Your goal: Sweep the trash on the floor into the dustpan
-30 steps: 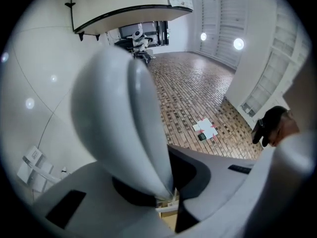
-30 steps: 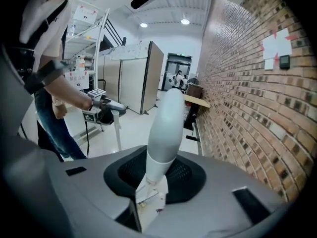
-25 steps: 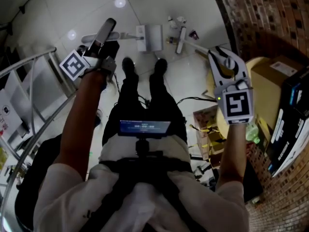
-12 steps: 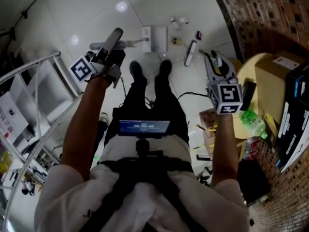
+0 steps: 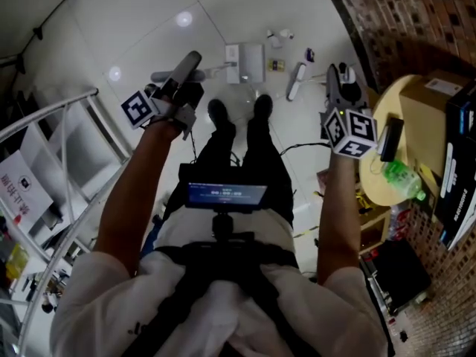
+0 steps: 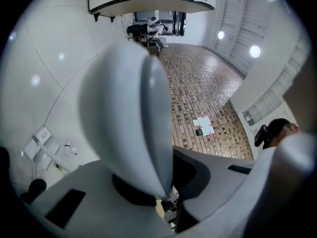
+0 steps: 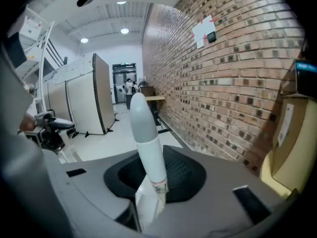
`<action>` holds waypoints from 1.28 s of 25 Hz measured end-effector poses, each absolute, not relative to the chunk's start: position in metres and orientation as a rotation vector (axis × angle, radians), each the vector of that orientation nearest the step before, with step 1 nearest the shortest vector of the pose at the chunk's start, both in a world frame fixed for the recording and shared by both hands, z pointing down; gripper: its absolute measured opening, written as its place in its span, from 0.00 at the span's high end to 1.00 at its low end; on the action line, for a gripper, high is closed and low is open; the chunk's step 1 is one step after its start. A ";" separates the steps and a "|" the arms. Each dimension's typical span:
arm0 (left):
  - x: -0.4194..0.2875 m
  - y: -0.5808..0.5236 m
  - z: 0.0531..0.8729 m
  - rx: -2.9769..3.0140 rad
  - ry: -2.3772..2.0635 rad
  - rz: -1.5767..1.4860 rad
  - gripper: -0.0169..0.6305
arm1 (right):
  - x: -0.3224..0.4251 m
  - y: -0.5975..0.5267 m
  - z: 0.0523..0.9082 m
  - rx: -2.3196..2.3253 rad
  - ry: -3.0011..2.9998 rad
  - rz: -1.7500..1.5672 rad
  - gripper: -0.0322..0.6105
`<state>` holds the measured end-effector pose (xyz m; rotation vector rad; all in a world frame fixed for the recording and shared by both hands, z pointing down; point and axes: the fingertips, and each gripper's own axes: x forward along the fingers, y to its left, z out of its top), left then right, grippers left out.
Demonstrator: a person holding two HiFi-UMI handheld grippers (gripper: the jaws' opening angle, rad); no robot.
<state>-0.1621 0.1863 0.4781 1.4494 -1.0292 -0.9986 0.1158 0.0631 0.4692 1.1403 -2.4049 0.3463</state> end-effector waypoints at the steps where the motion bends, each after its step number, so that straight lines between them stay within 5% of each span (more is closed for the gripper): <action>1: -0.163 0.188 0.479 1.447 -1.024 -1.000 0.93 | 0.109 0.056 0.468 1.157 -2.429 0.365 0.82; 17: -0.175 0.183 0.481 1.476 -0.993 -1.007 0.95 | 0.026 0.043 0.432 1.024 -2.701 0.606 0.82; 32: -0.186 0.160 0.465 1.531 -0.981 -1.048 0.97 | 0.033 0.046 0.419 0.904 -2.673 0.504 0.83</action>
